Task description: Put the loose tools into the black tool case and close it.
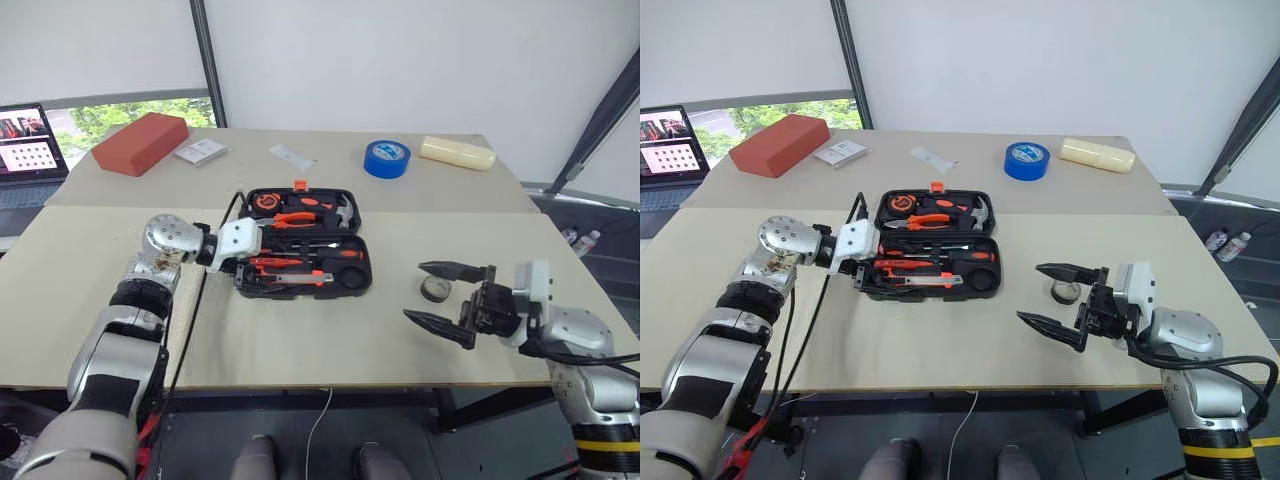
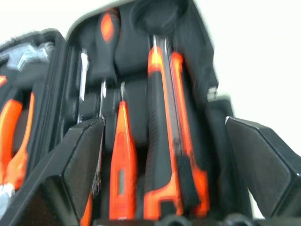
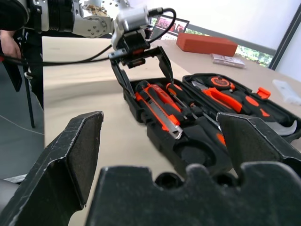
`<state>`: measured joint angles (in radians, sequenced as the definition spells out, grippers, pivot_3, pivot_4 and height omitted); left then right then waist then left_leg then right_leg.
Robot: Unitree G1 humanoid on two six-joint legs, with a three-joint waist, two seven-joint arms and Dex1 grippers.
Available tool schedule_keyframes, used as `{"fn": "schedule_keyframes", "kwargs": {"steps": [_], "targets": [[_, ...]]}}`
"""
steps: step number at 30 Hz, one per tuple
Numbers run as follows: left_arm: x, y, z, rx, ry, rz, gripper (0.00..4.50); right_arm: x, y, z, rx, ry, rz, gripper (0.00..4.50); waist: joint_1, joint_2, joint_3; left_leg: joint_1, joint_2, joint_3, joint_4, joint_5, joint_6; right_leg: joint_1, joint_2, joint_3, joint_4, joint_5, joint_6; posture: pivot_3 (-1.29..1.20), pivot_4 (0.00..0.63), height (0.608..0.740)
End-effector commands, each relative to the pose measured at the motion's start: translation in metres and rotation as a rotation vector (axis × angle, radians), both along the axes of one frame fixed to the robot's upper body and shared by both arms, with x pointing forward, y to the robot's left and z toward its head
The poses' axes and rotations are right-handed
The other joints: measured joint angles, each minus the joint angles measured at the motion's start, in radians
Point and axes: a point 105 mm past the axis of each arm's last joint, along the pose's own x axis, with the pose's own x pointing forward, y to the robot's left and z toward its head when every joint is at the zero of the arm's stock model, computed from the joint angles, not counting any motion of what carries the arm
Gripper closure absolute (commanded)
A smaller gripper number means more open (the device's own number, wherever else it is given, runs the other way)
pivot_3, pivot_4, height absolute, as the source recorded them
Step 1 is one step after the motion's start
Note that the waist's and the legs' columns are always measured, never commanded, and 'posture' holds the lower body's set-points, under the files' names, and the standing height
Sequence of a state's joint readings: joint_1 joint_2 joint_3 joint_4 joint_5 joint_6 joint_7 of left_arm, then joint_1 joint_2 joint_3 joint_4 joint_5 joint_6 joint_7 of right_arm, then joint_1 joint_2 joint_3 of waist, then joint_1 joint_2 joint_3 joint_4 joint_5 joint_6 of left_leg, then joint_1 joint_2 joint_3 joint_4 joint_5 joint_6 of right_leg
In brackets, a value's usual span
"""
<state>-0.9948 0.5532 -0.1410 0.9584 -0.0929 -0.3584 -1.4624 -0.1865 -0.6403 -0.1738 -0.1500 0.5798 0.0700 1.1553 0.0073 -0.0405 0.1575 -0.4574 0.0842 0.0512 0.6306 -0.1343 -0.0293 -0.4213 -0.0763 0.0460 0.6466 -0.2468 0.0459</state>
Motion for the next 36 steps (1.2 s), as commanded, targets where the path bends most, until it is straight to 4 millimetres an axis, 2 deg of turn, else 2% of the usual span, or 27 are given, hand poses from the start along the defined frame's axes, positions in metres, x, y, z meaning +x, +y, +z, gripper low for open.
{"fn": "schedule_keyframes", "kwargs": {"steps": [1,2,5,12,16,20,25,28,30,34,36], "targets": [[0.006,0.000,0.026,-0.193,-0.016,0.038,0.59,0.002,-0.002,0.006,0.011,-0.041,-0.011,0.00,0.002,0.000,0.000,0.000,0.000,0.000,0.000,0.000,0.000,0.000,0.000,0.000,0.000,0.000,0.000,0.00,0.150,0.740],[0.007,-0.001,0.023,-0.206,-0.013,0.053,0.74,0.002,-0.002,0.005,0.014,-0.039,-0.015,0.00,0.003,0.000,0.000,0.000,0.000,0.000,0.001,0.000,0.000,0.001,0.000,0.000,0.000,0.000,0.000,0.00,0.150,0.740],[0.008,-0.005,0.014,-0.212,-0.015,0.073,1.89,0.003,-0.002,0.003,0.024,-0.035,-0.022,0.00,0.005,0.000,0.000,0.000,0.000,-0.001,0.001,0.000,0.000,0.001,0.000,0.000,0.000,0.000,0.000,0.00,0.150,0.740],[0.013,-0.020,-0.024,-0.155,0.011,0.163,4.38,0.003,0.003,-0.001,0.044,-0.026,-0.031,0.00,0.004,0.000,0.000,0.000,0.000,-0.001,0.002,0.000,0.000,0.001,0.000,0.000,0.001,0.001,0.000,0.00,0.150,0.740],[0.009,-0.022,-0.042,-0.079,0.027,0.160,4.47,0.002,0.003,-0.003,0.052,-0.022,-0.040,0.00,0.005,0.000,0.000,0.000,0.000,-0.001,0.002,0.000,0.000,0.001,0.000,0.000,0.001,0.001,0.000,0.00,0.150,0.740],[0.015,-0.013,-0.056,-0.060,0.097,0.274,4.47,0.000,0.002,-0.005,0.056,-0.016,-0.048,0.00,0.005,0.001,-0.001,0.001,0.000,-0.001,0.002,0.000,0.000,0.003,0.000,0.000,0.001,0.001,0.001,0.00,0.150,0.740],[-0.002,0.000,-0.084,0.088,0.149,0.253,4.47,-0.002,0.001,-0.006,0.059,-0.010,-0.059,0.00,-0.002,0.002,-0.001,0.006,0.000,-0.001,0.002,0.000,0.000,0.006,0.000,0.000,0.001,0.000,0.004,0.00,0.150,0.740],[-0.007,0.009,-0.099,0.142,0.190,0.291,4.47,-0.002,0.000,-0.007,0.060,-0.009,-0.065,0.00,-0.009,0.004,-0.004,0.018,0.000,-0.001,-0.001,0.000,0.000,0.018,0.000,0.000,0.000,-0.003,0.003,0.00,0.150,0.740],[-0.010,0.009,-0.103,0.146,0.179,0.293,4.47,-0.002,0.000,-0.007,0.061,-0.008,-0.068,0.00,-0.013,0.007,-0.007,0.021,0.000,-0.001,-0.003,0.000,-0.001,0.019,0.000,0.000,-0.001,-0.004,0.003,0.00,0.150,0.740],[-0.009,0.003,-0.095,0.046,0.163,0.301,4.47,-0.002,-0.001,-0.008,0.065,-0.004,-0.076,0.00,-0.017,0.010,-0.015,0.022,0.000,-0.001,-0.004,0.000,0.000,0.020,0.000,0.000,0.000,-0.005,0.002,0.00,0.150,0.740],[-0.011,0.011,-0.096,0.068,0.171,0.301,4.47,-0.002,-0.005,-0.008,0.062,-0.001,-0.087,0.00,-0.018,0.010,-0.015,0.022,0.000,-0.001,-0.004,0.000,0.000,0.019,0.000,0.000,0.000,-0.005,0.002,0.00,0.150,0.740]]}}
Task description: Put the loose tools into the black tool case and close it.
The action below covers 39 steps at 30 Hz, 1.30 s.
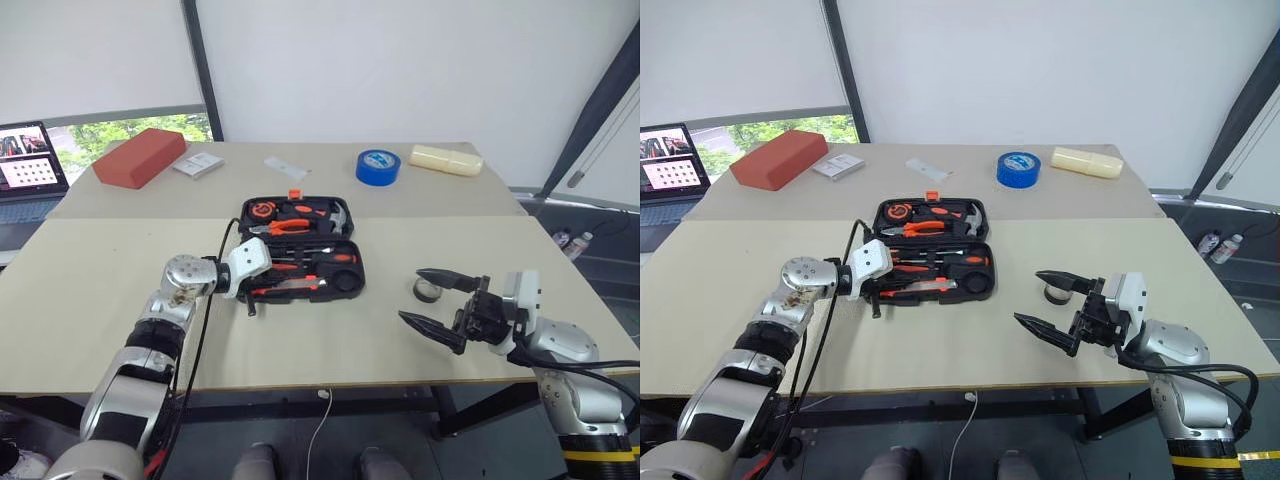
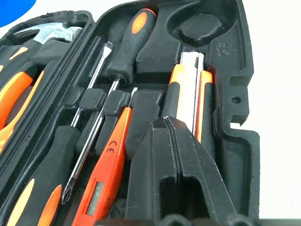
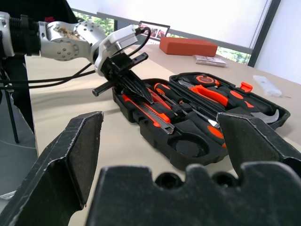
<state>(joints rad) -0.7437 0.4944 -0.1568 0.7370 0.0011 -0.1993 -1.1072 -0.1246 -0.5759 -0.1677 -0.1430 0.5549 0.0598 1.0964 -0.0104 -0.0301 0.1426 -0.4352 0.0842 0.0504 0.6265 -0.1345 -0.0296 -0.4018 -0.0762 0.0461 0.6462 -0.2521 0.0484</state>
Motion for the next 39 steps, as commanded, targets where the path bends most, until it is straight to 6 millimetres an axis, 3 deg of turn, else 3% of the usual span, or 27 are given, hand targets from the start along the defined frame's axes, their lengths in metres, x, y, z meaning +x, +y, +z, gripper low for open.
{"fn": "schedule_keyframes", "kwargs": {"steps": [1,8,13,16,18,20,22,25,27,28,30,32,35,39], "targets": [[-0.012,0.020,-0.035,0.081,0.141,0.026,4.47,-0.003,-0.007,0.012,0.001,-0.059,-0.025,0.00,-0.001,0.000,0.000,0.000,0.000,0.000,0.000,0.000,0.000,0.000,0.000,0.000,0.000,0.000,0.000,0.00,0.150,0.740],[-0.012,0.033,-0.049,0.083,0.250,0.116,4.47,-0.003,-0.014,0.012,0.009,-0.051,-0.057,0.00,-0.009,0.001,-0.002,0.001,0.000,0.000,-0.002,0.000,0.000,0.000,0.000,0.000,0.000,-0.001,-0.001,0.00,0.150,0.740],[-0.012,0.030,-0.055,0.078,0.272,0.129,4.47,-0.004,-0.013,0.012,0.015,-0.048,-0.060,0.00,-0.010,0.002,-0.003,0.004,0.000,0.000,-0.002,0.000,0.000,0.002,0.000,0.001,0.000,-0.002,-0.002,0.00,0.150,0.740],[-0.008,0.020,-0.035,-0.024,0.170,0.088,4.47,-0.005,-0.015,0.013,0.016,-0.052,-0.070,0.00,-0.010,0.003,-0.004,0.005,0.000,0.000,-0.002,-0.001,-0.001,0.003,0.000,0.001,0.000,-0.005,-0.007,0.00,0.150,0.740],[-0.004,0.012,-0.007,-0.154,0.054,0.050,4.47,-0.006,-0.018,0.014,0.008,-0.057,-0.087,0.00,-0.010,0.003,-0.004,0.005,0.000,0.001,-0.002,-0.001,-0.001,0.003,0.000,0.001,0.000,-0.005,-0.008,0.00,0.150,0.740],[-0.011,0.012,0.024,-0.287,-0.058,-0.028,3.97,-0.006,-0.027,0.014,-0.008,-0.060,-0.129,0.00,-0.009,0.003,-0.004,0.004,0.000,0.001,-0.003,-0.001,0.000,0.002,0.000,0.001,0.000,-0.006,-0.007,0.00,0.150,0.740],[-0.021,0.014,0.037,-0.348,-0.105,-0.092,3.37,-0.007,-0.033,0.014,-0.023,-0.063,-0.157,0.00,-0.006,0.003,-0.003,-0.001,0.000,0.001,-0.003,-0.001,0.001,-0.002,0.000,0.001,0.000,-0.004,-0.004,0.00,0.150,0.740],[-0.042,0.035,0.062,-0.430,-0.158,-0.111,2.34,-0.013,-0.054,0.009,-0.083,-0.054,-0.258,0.00,-0.001,0.000,-0.001,-0.005,0.000,0.000,-0.003,-0.001,0.001,-0.005,0.000,0.000,0.000,0.000,-0.006,0.00,0.150,0.740],[-0.067,0.051,0.064,-0.431,-0.121,-0.112,1.61,-0.018,-0.073,-0.002,-0.140,0.000,-0.358,0.00,-0.001,0.000,-0.001,-0.006,0.000,0.000,-0.003,-0.002,0.001,-0.005,0.000,0.000,-0.001,-0.001,-0.006,0.00,0.150,0.740],[-0.079,0.055,0.063,-0.421,-0.100,-0.109,1.49,-0.021,-0.081,-0.006,-0.158,0.026,-0.394,0.00,-0.003,0.001,-0.001,-0.006,0.000,0.000,-0.003,-0.003,0.001,-0.005,0.000,0.000,-0.001,-0.002,-0.006,0.00,0.150,0.740],[-0.099,0.061,0.058,-0.410,-0.071,-0.091,0.58,-0.025,-0.095,-0.015,-0.178,0.090,-0.470,0.00,-0.005,0.002,-0.001,-0.004,0.000,0.001,-0.005,-0.004,0.001,-0.004,-0.001,0.001,-0.002,-0.003,-0.007,0.00,0.150,0.740],[-0.119,0.064,0.050,-0.405,-0.031,-0.077,0.06,-0.029,-0.106,-0.022,-0.193,0.158,-0.529,0.00,-0.004,0.002,-0.001,-0.003,0.000,0.001,-0.004,-0.005,0.001,-0.003,-0.002,0.000,-0.003,-0.005,-0.008,0.00,0.150,0.740],[-0.135,0.063,0.046,-0.410,-0.002,-0.055,0.06,-0.028,-0.105,-0.022,-0.217,0.201,-0.515,0.00,-0.001,0.001,0.000,-0.002,0.000,0.001,-0.003,-0.009,-0.006,-0.003,-0.002,0.000,-0.003,-0.011,-0.010,0.00,0.150,0.740],[-0.141,0.055,0.051,-0.429,-0.037,-0.062,0.06,-0.014,-0.080,-0.008,-0.263,0.236,-0.399,0.00,-0.001,0.002,0.001,-0.001,0.000,0.001,-0.003,-0.011,-0.009,-0.007,-0.004,0.000,-0.004,-0.010,-0.011,0.00,0.150,0.740]]}}
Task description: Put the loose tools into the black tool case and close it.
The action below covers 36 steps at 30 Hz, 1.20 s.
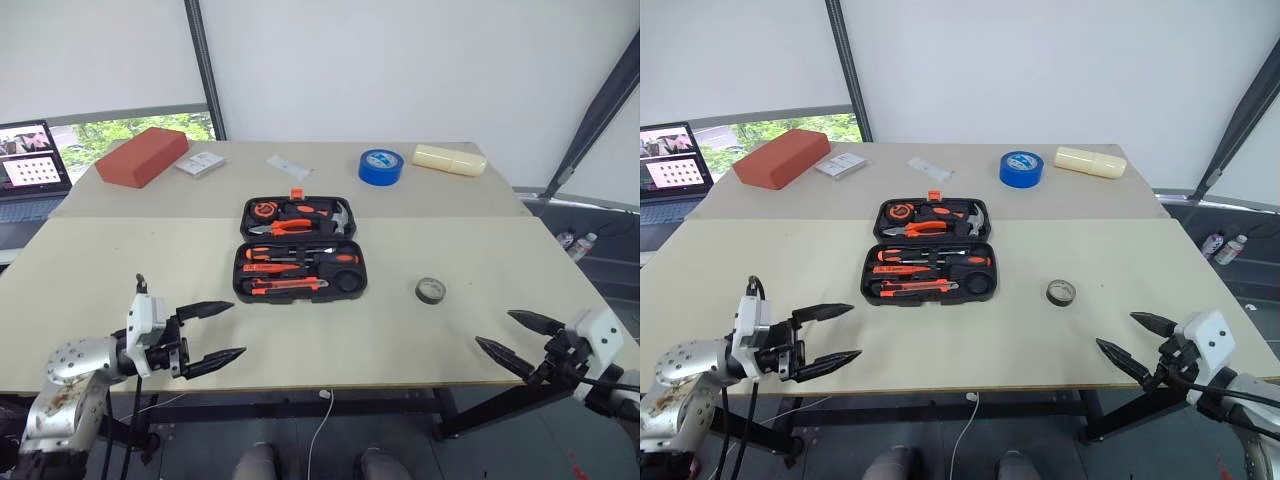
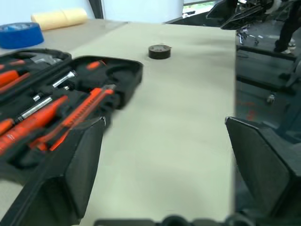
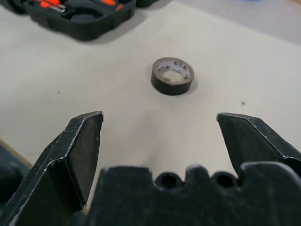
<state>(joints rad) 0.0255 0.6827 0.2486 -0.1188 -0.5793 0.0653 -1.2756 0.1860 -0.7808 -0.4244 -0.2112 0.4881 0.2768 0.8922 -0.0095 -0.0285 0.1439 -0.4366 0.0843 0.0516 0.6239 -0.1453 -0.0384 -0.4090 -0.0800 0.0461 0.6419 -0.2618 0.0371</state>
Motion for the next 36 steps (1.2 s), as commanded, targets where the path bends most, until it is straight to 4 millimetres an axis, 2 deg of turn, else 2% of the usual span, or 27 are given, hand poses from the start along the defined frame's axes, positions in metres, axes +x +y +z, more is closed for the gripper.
{"fn": "schedule_keyframes", "kwargs": {"steps": [1,4,8,12,14,16,20,21,26,28,29,34,36], "targets": [[-0.003,-0.012,0.021,-0.019,-0.100,-0.022,0.06,0.016,0.035,0.026,-0.039,0.018,0.151,0.00,-0.003,0.000,0.000,0.000,0.000,0.000,0.000,0.000,0.000,0.000,0.000,0.000,-0.001,0.000,0.000,0.00,0.150,0.740],[-0.004,-0.019,0.021,-0.013,-0.101,-0.045,0.06,0.026,0.053,0.030,-0.093,0.099,0.228,0.00,-0.007,0.001,0.001,0.002,-0.001,0.000,0.000,0.000,0.000,0.001,-0.002,0.000,-0.001,0.000,0.000,0.00,0.150,0.740],[-0.003,-0.026,0.017,0.004,-0.097,-0.075,0.06,0.057,0.075,0.021,-0.255,0.222,0.278,0.00,-0.007,0.000,0.002,0.003,0.000,0.000,0.001,0.000,0.000,0.002,0.000,0.000,-0.001,0.000,0.000,0.00,0.150,0.740],[-0.001,-0.028,0.018,0.002,-0.102,-0.073,0.06,0.080,0.069,0.008,-0.346,0.247,0.228,0.00,0.006,-0.001,0.002,-0.008,0.000,0.000,0.000,0.004,0.010,-0.003,0.002,0.001,0.000,0.001,-0.003,0.00,0.150,0.740],[-0.001,-0.029,0.018,0.001,-0.104,-0.072,0.06,0.088,0.064,-0.001,-0.385,0.273,0.205,0.00,0.012,-0.001,0.002,-0.014,-0.001,0.000,0.000,0.002,0.010,-0.009,0.002,0.001,0.000,0.002,0.002,0.00,0.150,0.740],[-0.001,-0.030,0.017,0.001,-0.105,-0.072,0.00,0.094,0.061,-0.008,-0.420,0.287,0.199,0.53,0.014,-0.001,0.002,-0.020,-0.001,0.000,0.000,0.001,0.011,-0.015,0.003,0.001,0.001,0.003,0.003,0.00,0.150,0.740],[-0.003,-0.031,0.015,0.005,-0.107,-0.072,0.00,0.104,0.059,-0.013,-0.447,0.307,0.178,1.85,0.013,-0.001,0.002,-0.020,0.000,0.000,0.001,0.000,0.012,-0.015,0.003,0.001,0.001,0.002,0.003,0.00,0.150,0.740],[-0.003,-0.031,0.015,0.005,-0.109,-0.071,0.00,0.105,0.060,-0.014,-0.449,0.310,0.182,2.05,0.012,-0.001,0.002,-0.020,0.000,0.000,0.001,0.000,0.012,-0.015,0.003,0.001,0.001,0.002,0.003,0.00,0.150,0.740],[-0.001,-0.031,0.018,-0.011,-0.126,-0.060,0.00,0.110,0.062,-0.011,-0.468,0.291,0.215,3.94,0.010,-0.001,0.002,-0.019,0.000,0.000,0.004,0.001,0.011,-0.013,0.003,0.001,0.002,0.004,0.003,0.00,0.150,0.740],[0.000,-0.031,0.019,-0.018,-0.131,-0.054,0.00,0.110,0.066,-0.006,-0.471,0.273,0.251,4.45,0.010,-0.001,0.002,-0.019,0.000,0.000,0.004,0.002,0.010,-0.013,0.003,0.001,0.002,0.003,0.001,0.00,0.150,0.740],[0.000,-0.031,0.020,-0.022,-0.133,-0.051,0.00,0.110,0.067,-0.003,-0.471,0.262,0.267,4.45,0.010,-0.001,0.002,-0.019,0.000,0.000,0.005,0.003,0.010,-0.013,0.003,0.001,0.002,0.003,0.001,0.00,0.150,0.740],[0.006,-0.029,0.023,-0.074,-0.139,0.020,0.00,0.096,0.143,0.048,-0.239,0.143,0.557,4.45,-0.007,-0.001,0.002,-0.018,0.001,0.000,0.004,0.004,0.010,-0.014,0.004,0.001,0.004,0.008,0.005,0.00,0.150,0.740],[0.008,-0.029,0.024,-0.093,-0.144,0.055,0.00,0.087,0.171,0.055,-0.223,0.156,0.651,4.45,-0.011,0.000,0.002,-0.018,0.001,0.000,0.004,0.004,0.010,-0.014,0.005,0.001,0.005,0.009,0.004,0.00,0.150,0.740]]}}
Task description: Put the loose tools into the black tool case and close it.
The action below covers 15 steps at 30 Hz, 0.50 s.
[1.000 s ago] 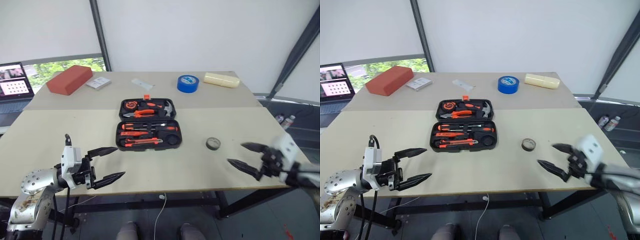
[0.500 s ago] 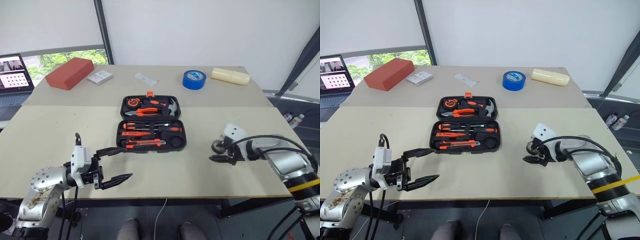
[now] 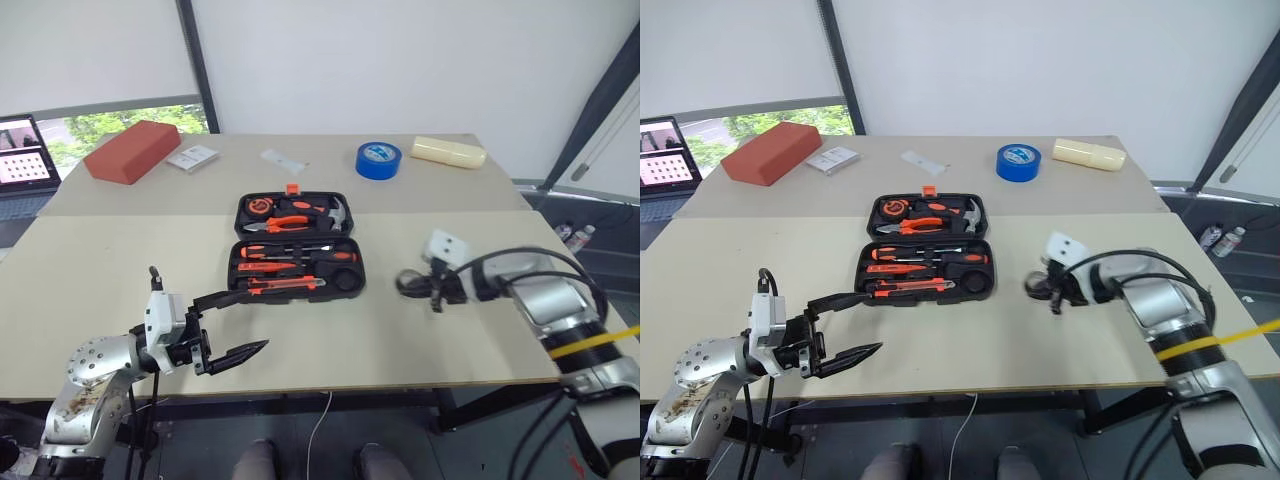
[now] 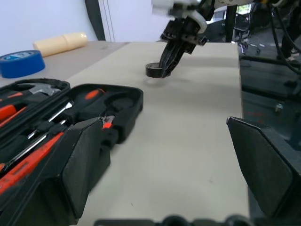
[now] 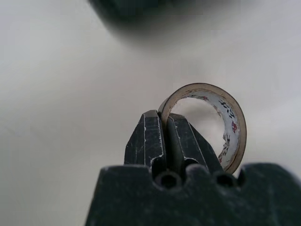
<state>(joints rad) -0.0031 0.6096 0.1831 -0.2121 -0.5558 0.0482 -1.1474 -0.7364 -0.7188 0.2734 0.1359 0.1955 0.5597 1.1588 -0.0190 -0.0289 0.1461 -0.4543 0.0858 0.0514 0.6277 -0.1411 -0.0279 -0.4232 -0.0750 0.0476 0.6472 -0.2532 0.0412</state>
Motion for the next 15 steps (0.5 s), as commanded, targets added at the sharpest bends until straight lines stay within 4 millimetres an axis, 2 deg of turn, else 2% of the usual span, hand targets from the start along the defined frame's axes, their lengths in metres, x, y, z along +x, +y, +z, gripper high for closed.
{"fn": "schedule_keyframes", "kwargs": {"steps": [1,5,7,10,15], "targets": [[0.002,0.000,0.013,-0.044,-0.054,0.048,0.00,-0.012,0.042,0.031,0.048,-0.015,0.137,4.45,0.000,0.000,0.000,0.000,0.000,0.000,0.000,0.000,0.000,0.000,0.000,0.000,0.000,0.000,0.000,0.00,0.150,0.740],[0.003,0.000,0.010,-0.042,-0.048,0.064,0.00,0.002,0.068,0.013,0.006,-0.002,0.103,4.45,0.010,0.000,0.000,0.000,0.000,0.000,0.000,0.000,0.000,0.001,0.000,0.000,0.000,-0.001,-0.001,0.00,0.150,0.740],[0.003,0.001,0.010,-0.042,-0.046,0.073,0.00,0.007,0.073,0.005,-0.014,0.003,0.086,4.45,0.013,0.000,0.000,0.000,-0.001,0.000,0.000,0.000,0.000,0.001,-0.001,0.000,0.000,-0.001,-0.001,0.00,0.150,0.740],[0.002,0.004,0.008,-0.035,-0.043,0.089,0.00,0.017,0.061,-0.010,-0.143,-0.026,0.042,4.45,0.017,0.000,0.000,-0.001,-0.001,0.000,0.000,0.000,-0.001,0.000,-0.001,0.000,0.000,0.000,-0.001,0.00,0.150,0.740],[0.001,0.005,0.006,-0.032,-0.041,0.103,0.00,0.024,0.053,-0.016,-0.194,-0.024,0.008,4.45,0.017,0.000,0.000,-0.001,-0.001,0.001,0.000,0.001,-0.001,0.000,-0.002,-0.001,0.000,0.000,-0.001,0.00,0.150,0.740]]}}
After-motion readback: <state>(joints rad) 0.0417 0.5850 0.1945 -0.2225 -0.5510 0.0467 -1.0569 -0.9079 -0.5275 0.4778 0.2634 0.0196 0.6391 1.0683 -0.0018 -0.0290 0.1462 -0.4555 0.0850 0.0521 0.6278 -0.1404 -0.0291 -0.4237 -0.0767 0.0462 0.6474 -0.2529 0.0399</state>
